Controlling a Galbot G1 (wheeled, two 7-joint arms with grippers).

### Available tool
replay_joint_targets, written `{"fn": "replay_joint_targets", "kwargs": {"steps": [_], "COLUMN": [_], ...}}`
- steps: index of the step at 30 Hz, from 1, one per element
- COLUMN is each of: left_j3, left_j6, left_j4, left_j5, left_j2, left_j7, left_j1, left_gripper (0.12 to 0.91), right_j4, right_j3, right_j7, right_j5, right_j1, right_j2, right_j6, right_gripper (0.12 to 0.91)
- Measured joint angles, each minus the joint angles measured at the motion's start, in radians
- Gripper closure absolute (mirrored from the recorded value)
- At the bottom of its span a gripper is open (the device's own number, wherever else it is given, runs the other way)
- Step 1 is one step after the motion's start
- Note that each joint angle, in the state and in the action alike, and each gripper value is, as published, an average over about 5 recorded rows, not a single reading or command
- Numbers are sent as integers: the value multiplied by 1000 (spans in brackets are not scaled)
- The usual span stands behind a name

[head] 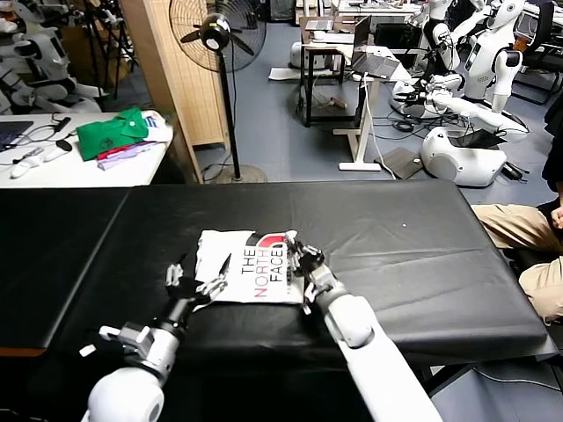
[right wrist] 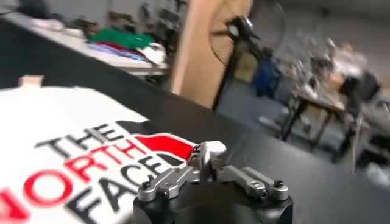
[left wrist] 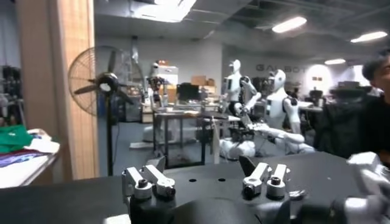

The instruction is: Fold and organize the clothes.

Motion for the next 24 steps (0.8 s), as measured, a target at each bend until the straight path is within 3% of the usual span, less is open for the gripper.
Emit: {"fn": "replay_joint_targets", "kwargs": {"steps": [4, 10, 17, 24], "left_j3": [-13, -20, -42, -91], "left_j6": [-20, -12, -20, -56], "left_j4": [20, 20, -11, -39], "left_j5": [-5, -20, -26, -25], "left_j2": [18, 52, 114, 151], "left_j7": [-17, -68, -112, -113], "left_j1": [5, 24, 91, 219], "left_gripper": [232, 232, 232, 232], "right_j4": [53, 203, 453, 667], "right_j3": [17, 62, 171, 283], "right_j7": [14, 66, 138, 200], "right_j5": [-5, 42, 143, 151], "right_j1": [-48, -175, -417, -682], "right_j2": [-53, -114, -133, -103], "right_j6": [42, 17, -9, 24], "right_gripper": [560, 270, 227, 227]}}
